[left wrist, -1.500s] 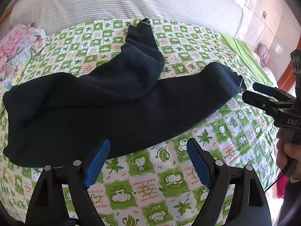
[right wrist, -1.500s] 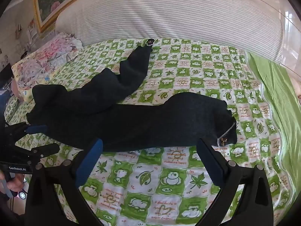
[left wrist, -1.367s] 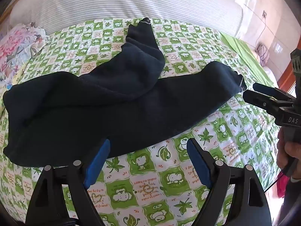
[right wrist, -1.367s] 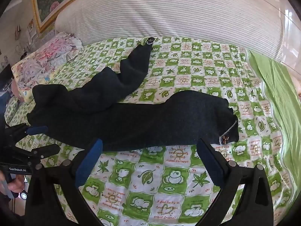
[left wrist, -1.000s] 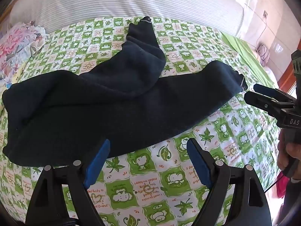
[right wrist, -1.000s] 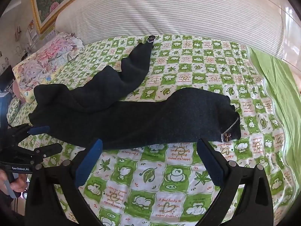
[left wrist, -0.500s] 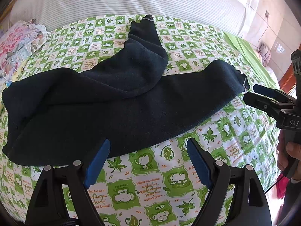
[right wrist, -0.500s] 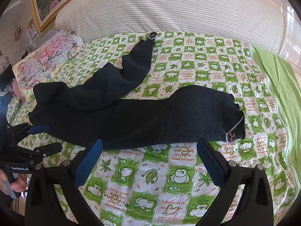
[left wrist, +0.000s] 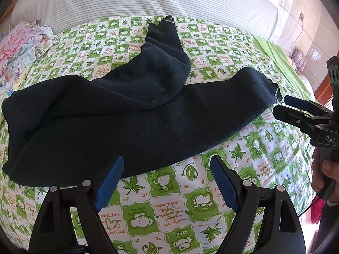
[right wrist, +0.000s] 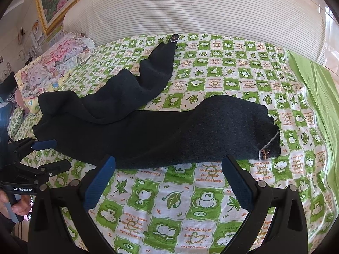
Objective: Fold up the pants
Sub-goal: 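Move both grippers toward the dark navy pants' waistband and leg cuffs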
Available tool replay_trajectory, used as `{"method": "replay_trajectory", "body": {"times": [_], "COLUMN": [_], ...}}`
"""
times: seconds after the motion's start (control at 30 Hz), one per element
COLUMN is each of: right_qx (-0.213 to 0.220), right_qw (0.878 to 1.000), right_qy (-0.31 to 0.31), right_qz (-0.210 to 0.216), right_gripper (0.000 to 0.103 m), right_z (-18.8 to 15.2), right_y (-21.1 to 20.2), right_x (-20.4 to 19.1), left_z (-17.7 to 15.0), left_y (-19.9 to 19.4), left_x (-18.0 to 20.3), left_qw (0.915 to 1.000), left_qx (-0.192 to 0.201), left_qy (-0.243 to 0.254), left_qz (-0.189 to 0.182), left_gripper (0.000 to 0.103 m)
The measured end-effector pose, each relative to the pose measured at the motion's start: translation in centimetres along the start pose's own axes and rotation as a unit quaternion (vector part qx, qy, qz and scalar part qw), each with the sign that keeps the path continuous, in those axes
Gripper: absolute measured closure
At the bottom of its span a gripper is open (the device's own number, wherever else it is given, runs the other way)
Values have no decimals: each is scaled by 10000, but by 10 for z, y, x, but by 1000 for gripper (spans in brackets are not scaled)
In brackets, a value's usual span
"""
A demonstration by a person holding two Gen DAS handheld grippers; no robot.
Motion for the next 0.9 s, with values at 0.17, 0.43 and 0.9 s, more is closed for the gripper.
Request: {"method": "replay_trajectory", "body": {"times": [0.17,0.43,0.9], "right_qx": [-16,-36,-53], "right_qw": [10000,10000,10000], "right_qy": [-6,-21,-41], "right_qz": [1,-35,25], "right_gripper": [2,2,2], "right_z": [-1,-3,2], "right_y": [2,4,2], "right_x": [-3,-6,-7], "left_z": [0,0,2], "left_y": [0,2,2], "left_x": [0,1,-2], "left_qw": [10000,10000,9999], "left_qx": [-4,-26,-74], "left_qy": [-4,18,-24], "left_qz": [1,-11,-120], "left_gripper": [19,19,19]}}
Point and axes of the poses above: each gripper's, at about its wrist camera, not at the fingertips, and y roughly the way its jaws point, x to its right, z to its top, the point moved 4 cm from there along y, roughly the way its jaws point, and after that the axes turned 14 degrees about -x, right-handed, at the moved point
